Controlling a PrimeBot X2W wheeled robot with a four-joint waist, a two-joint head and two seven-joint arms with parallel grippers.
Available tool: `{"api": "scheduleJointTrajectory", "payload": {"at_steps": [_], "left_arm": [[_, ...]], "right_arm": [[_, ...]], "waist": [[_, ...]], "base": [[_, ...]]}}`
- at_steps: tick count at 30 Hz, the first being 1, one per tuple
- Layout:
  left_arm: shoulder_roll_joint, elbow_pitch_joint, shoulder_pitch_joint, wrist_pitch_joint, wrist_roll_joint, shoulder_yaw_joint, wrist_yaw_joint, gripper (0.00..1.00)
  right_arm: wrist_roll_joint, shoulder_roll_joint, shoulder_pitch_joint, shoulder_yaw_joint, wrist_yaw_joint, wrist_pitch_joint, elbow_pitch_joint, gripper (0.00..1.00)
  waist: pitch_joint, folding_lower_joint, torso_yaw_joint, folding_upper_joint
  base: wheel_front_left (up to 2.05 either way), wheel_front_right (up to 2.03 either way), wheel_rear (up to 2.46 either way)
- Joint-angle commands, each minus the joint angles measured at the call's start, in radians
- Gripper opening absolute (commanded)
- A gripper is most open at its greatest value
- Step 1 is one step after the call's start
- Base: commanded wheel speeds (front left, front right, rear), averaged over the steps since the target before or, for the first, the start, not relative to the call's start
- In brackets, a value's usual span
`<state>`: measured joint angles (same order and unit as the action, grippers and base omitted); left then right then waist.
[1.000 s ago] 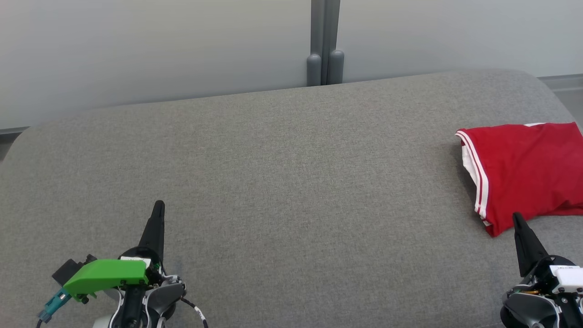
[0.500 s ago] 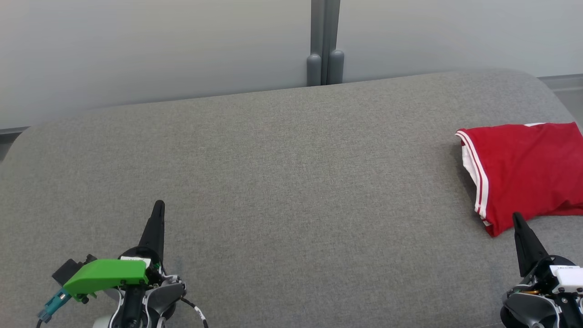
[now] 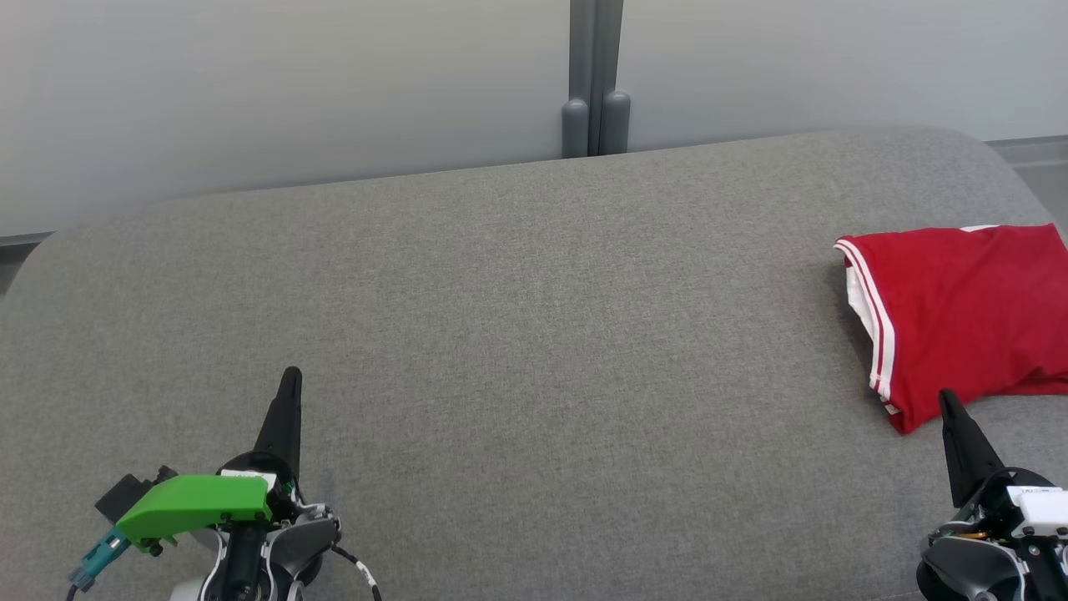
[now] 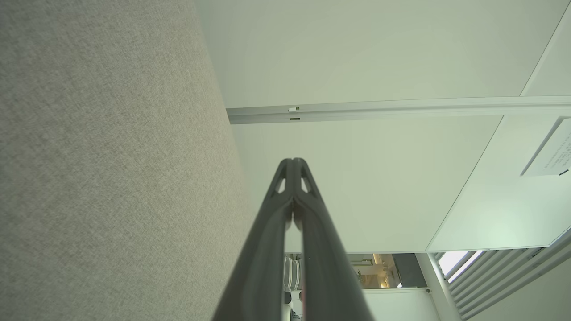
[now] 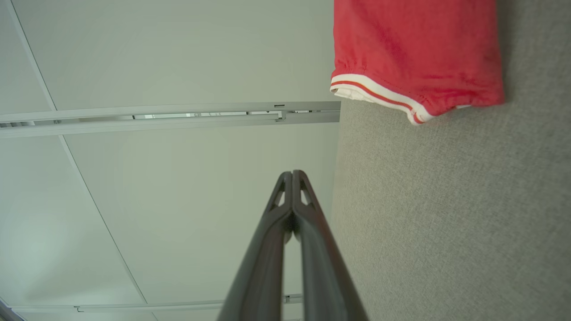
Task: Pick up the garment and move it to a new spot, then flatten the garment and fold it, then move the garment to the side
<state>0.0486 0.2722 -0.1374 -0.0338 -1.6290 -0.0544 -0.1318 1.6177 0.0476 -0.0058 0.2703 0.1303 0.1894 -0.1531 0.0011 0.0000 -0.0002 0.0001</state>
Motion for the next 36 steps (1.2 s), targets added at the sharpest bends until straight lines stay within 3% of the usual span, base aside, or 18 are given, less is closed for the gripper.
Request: {"api": "scheduleJointTrajectory", "payload": {"at_steps": [1, 36], "left_arm": [[0.001, 0.002, -0.013, -0.002, -0.007, 0.004, -0.003, 0.00], [0.001, 0.002, -0.013, -0.001, -0.007, 0.003, -0.003, 0.00]], "right_arm": [[0.006, 0.005, -0.009, 0.002, 0.001, 0.003, -0.001, 0.00], [0.006, 0.005, -0.009, 0.001, 0.001, 0.003, -0.001, 0.00]], "waist": [[0.000, 0.0000, 0.000, -0.0001], [0.000, 0.0000, 0.000, -0.0001]], "base": [[0.00, 0.00, 0.00], [0.00, 0.00, 0.00]]}}
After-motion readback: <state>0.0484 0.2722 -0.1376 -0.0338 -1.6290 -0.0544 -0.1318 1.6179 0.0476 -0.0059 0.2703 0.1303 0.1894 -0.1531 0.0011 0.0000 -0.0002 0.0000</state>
